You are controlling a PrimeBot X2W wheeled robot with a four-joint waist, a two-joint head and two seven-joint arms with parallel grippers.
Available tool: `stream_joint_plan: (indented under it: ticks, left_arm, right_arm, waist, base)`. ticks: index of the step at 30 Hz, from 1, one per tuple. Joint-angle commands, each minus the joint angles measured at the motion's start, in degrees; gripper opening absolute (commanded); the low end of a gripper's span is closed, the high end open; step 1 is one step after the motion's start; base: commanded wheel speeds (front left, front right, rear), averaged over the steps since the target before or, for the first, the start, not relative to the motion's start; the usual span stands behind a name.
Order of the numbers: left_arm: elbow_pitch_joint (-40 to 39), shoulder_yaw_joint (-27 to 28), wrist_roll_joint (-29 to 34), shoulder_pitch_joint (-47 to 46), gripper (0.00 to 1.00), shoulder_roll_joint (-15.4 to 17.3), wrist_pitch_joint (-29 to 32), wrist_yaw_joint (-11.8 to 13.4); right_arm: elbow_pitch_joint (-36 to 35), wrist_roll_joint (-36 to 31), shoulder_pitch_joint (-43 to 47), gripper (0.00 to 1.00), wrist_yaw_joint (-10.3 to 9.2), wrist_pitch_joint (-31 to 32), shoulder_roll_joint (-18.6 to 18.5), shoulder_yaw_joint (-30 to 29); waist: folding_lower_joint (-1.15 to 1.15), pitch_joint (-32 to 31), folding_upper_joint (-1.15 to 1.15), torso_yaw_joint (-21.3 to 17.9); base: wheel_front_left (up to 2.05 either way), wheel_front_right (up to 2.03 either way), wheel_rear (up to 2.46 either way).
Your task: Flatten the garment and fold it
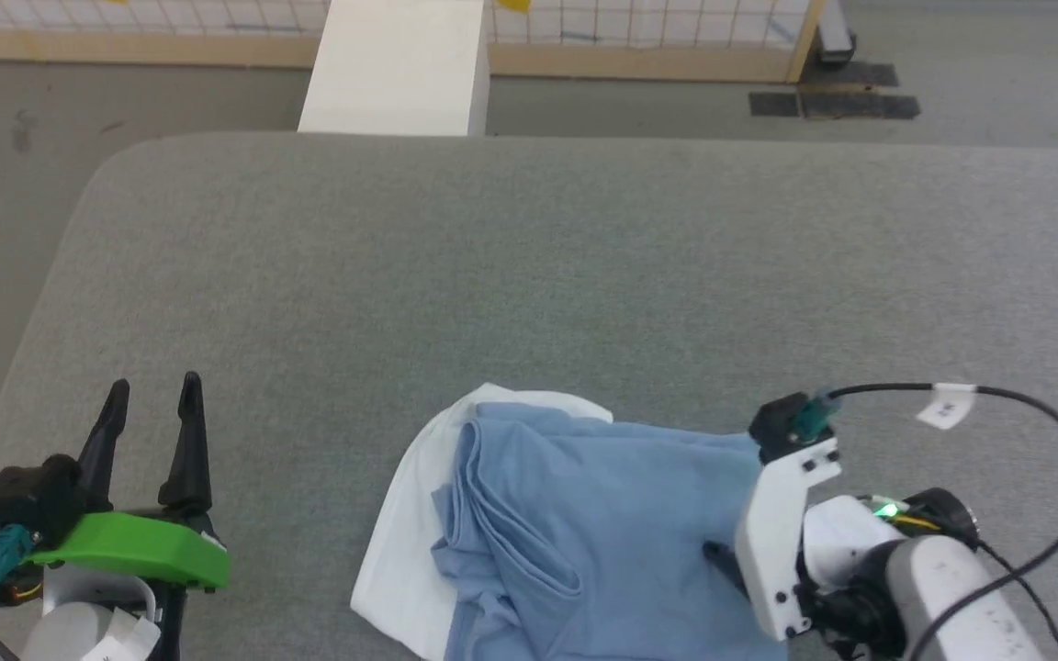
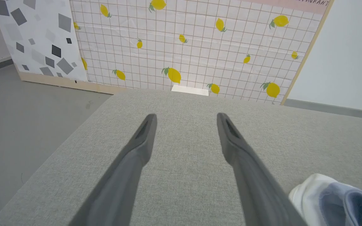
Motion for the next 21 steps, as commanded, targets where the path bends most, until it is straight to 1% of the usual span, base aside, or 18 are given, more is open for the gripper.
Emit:
stream_joint_plan:
  ticks: [1,5,11,12,13,14,18,21]
  left_arm:
    - [0.0,0.3,-0.6,-0.9,1.00,0.1,-0.3,-0.3]
    - [0.3,0.8,-0.5,-1.4,1.00,-0.1,-0.3,-0.8]
    - [0.6,1.3,-0.1,-1.6,1.00,-0.7,-0.3,-1.2]
    - [0.7,1.4,-0.1,-1.6,1.00,-0.8,-0.3,-1.2]
    - [0.8,1.5,0.0,-1.7,1.00,-0.8,-0.3,-1.3]
    - [0.9,1.6,0.1,-1.6,1.00,-0.9,-0.3,-1.3]
    - [1.1,1.8,0.3,-1.3,1.00,-1.2,-0.3,-1.5]
    - [1.2,1.8,0.5,-1.1,1.00,-1.4,-0.3,-1.5]
  right_arm:
    - [1.2,-1.0,-0.9,1.00,-0.08,0.4,0.5,0.3]
    - [5.1,-3.6,-1.1,1.00,-0.08,1.0,1.7,1.0]
    - [9.6,-3.3,0.1,1.00,-0.08,3.2,2.5,2.0]
    - [10.0,-3.1,0.2,0.56,-0.08,3.6,2.6,1.6]
    - [10.2,-3.0,0.3,0.31,-0.08,3.8,2.7,1.6]
    - [10.1,-2.6,0.2,0.00,-0.08,3.6,2.7,1.6]
    - [9.1,-1.8,-0.6,0.00,-0.08,2.0,2.6,1.6]
    - [7.7,-1.2,-1.8,0.00,-0.08,0.7,1.6,2.0]
  waist:
    - [0.00,1.4,0.25,1.4]
    - [0.00,2.1,0.25,2.1]
    - [0.00,2.3,0.25,2.8]
    - [0.00,2.2,0.25,2.9]
    - [0.00,2.2,0.25,2.9]
    - [0.00,2.0,0.25,2.9]
    - [0.00,1.1,0.25,2.6]
    - [0.00,0.1,0.25,2.5]
  base:
    - [0.00,0.00,0.00]
    - [0.00,0.00,0.00]
    - [0.00,0.00,0.00]
    - [0.00,0.00,0.00]
    - [0.00,0.00,0.00]
    - [0.00,0.00,0.00]
    - [0.00,0.00,0.00]
    - [0.00,0.00,0.00]
